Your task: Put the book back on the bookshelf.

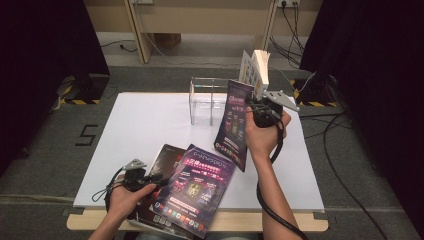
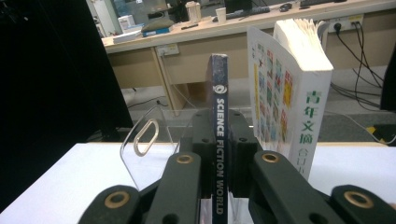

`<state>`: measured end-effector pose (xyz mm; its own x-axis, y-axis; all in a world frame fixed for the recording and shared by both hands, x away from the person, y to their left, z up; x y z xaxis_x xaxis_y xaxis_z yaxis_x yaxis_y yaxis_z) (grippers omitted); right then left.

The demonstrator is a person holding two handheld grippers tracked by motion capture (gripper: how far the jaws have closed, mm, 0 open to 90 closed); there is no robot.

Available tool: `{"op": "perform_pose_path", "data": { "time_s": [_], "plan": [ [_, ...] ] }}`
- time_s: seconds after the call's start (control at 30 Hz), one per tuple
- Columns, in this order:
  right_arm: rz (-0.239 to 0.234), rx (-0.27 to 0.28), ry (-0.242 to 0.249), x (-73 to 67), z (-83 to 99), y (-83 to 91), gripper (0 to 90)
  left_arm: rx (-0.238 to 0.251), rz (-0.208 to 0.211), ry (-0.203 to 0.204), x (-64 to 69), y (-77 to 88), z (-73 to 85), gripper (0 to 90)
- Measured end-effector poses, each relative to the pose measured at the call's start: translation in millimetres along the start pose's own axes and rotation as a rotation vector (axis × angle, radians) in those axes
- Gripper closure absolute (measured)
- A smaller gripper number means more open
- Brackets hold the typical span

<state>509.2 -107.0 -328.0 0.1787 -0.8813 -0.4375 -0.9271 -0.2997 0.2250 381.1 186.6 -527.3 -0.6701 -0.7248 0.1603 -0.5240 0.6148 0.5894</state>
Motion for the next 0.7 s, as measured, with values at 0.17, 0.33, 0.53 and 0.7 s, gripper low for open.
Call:
{"op": "perform_pose_path", "data": {
  "time_s": [0.17, 0.33, 0.53, 0.7],
  "plan": [
    [0.000, 0.018, 0.014, -5.2, -6.6, -5.9, 84.8, 0.001, 0.001, 0.002, 0.5, -0.5, 0.2, 60.2],
    [0.009, 0.057, 0.039, -11.3, -18.7, -13.7, 84.8, -0.001, 0.003, 0.001, 1.2, -1.0, 0.6, 60.2],
    [0.030, 0.092, 0.059, -12.1, -33.2, -27.9, 84.8, -0.007, 0.007, -0.001, 1.1, -1.8, 1.5, 60.3],
    [0.032, 0.120, 0.052, -13.6, -41.8, -36.7, 84.8, -0.007, 0.005, 0.004, -0.2, -2.1, 2.4, 60.2]
  ]
}}
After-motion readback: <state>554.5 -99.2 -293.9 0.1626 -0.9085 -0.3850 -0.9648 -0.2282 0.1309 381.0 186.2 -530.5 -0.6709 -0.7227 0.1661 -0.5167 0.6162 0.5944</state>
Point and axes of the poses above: each handheld gripper's, and its own axes: y roughly backward along the jaws, z roughly out of its underside, x roughly to its right, the point moved 8 cm from there along -y, roughly forward along the jaws, and after that the axes turned 15 degrees about -y, right-handed, at the moved point
